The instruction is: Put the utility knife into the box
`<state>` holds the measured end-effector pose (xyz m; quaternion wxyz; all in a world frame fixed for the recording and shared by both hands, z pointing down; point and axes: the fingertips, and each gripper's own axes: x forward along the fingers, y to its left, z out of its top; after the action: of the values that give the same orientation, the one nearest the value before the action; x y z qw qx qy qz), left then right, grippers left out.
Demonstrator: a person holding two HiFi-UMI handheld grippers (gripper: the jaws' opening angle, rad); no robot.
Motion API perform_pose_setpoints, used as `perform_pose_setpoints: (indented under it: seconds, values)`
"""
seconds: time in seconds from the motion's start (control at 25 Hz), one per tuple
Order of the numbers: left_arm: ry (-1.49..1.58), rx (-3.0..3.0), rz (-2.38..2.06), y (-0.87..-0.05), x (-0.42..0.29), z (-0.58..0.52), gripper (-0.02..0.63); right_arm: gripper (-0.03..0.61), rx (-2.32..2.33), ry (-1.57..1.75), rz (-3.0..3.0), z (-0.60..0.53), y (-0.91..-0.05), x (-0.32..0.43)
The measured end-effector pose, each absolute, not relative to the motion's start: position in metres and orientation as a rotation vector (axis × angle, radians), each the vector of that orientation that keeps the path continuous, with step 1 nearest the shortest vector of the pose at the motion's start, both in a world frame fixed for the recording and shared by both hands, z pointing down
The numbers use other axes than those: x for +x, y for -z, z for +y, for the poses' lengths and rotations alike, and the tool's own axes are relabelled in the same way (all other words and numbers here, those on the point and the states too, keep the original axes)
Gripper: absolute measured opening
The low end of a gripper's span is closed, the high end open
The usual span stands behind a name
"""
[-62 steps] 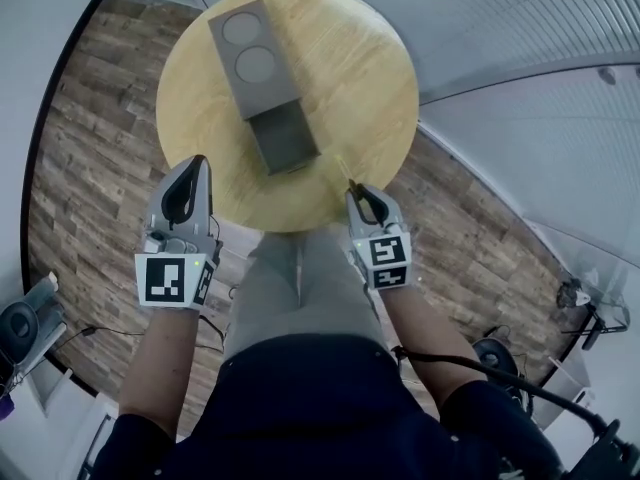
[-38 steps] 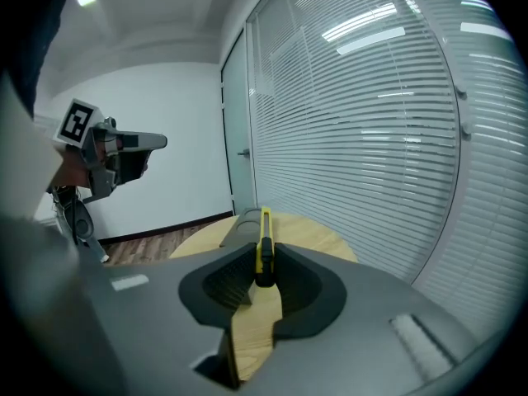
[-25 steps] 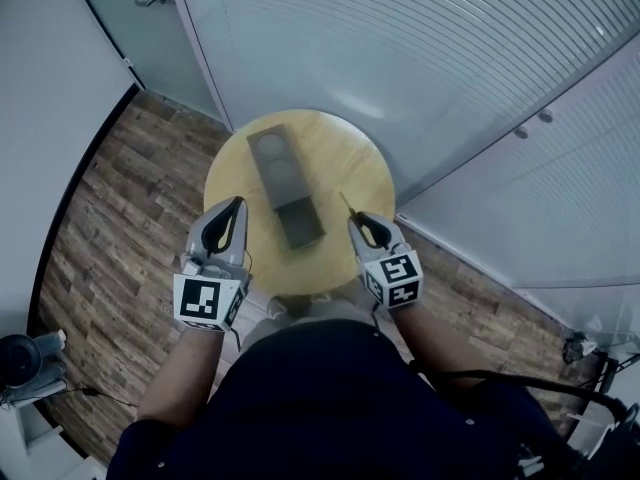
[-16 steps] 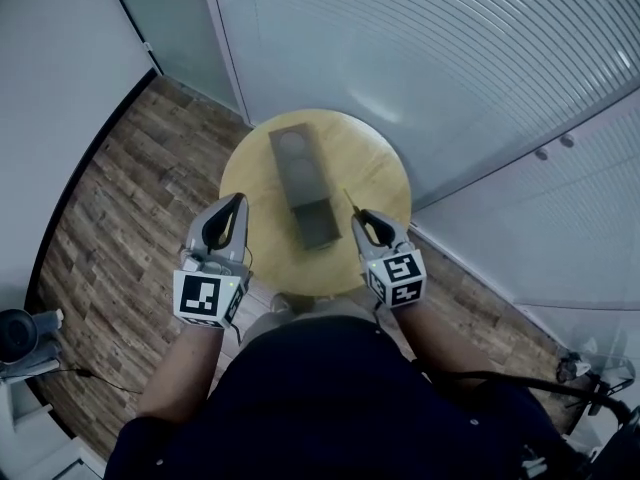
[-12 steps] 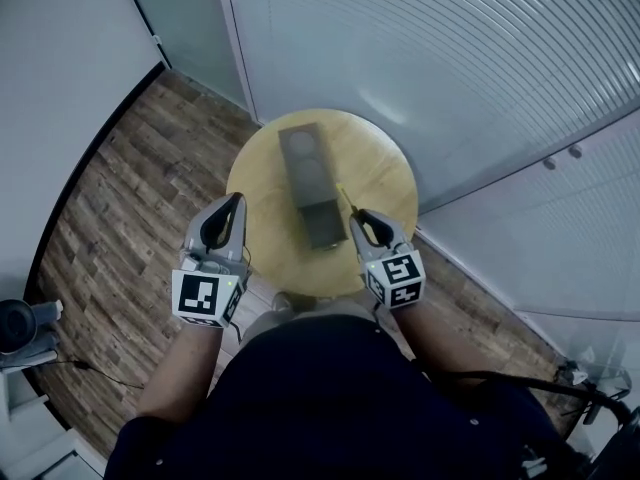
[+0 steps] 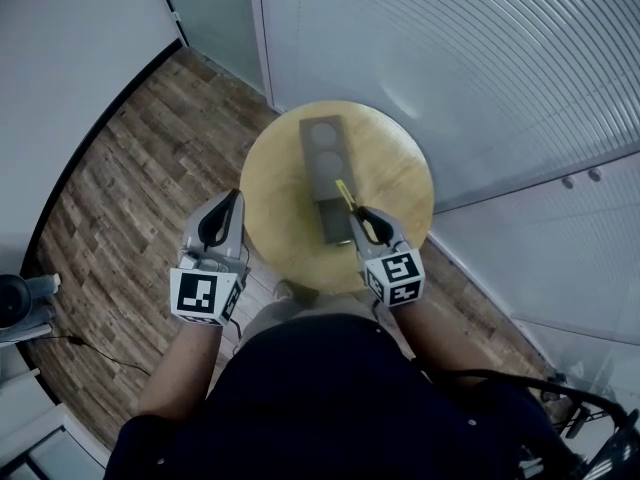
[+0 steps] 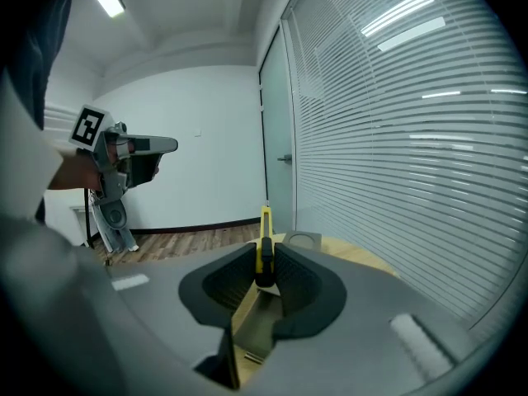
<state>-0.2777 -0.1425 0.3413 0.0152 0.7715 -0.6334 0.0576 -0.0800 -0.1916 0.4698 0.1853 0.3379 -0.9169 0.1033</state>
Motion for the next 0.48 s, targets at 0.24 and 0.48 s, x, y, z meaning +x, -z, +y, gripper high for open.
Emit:
perform_pose_setpoints:
  seconds: [0.24, 0.48]
  values:
    - [-0.185, 2.375, -1.931, -0.364, -0.279, -0.147, 0.003, 0.075, 0.948, -0.303, -2.547, -0.192, -0.485, -0.083]
    - [-0.206, 2.370, -1.882, -0.383, -0.278, -0.159, 0.003, 0.075, 0.951, -0.342, -2.523, -0.196, -0.504, -0.091]
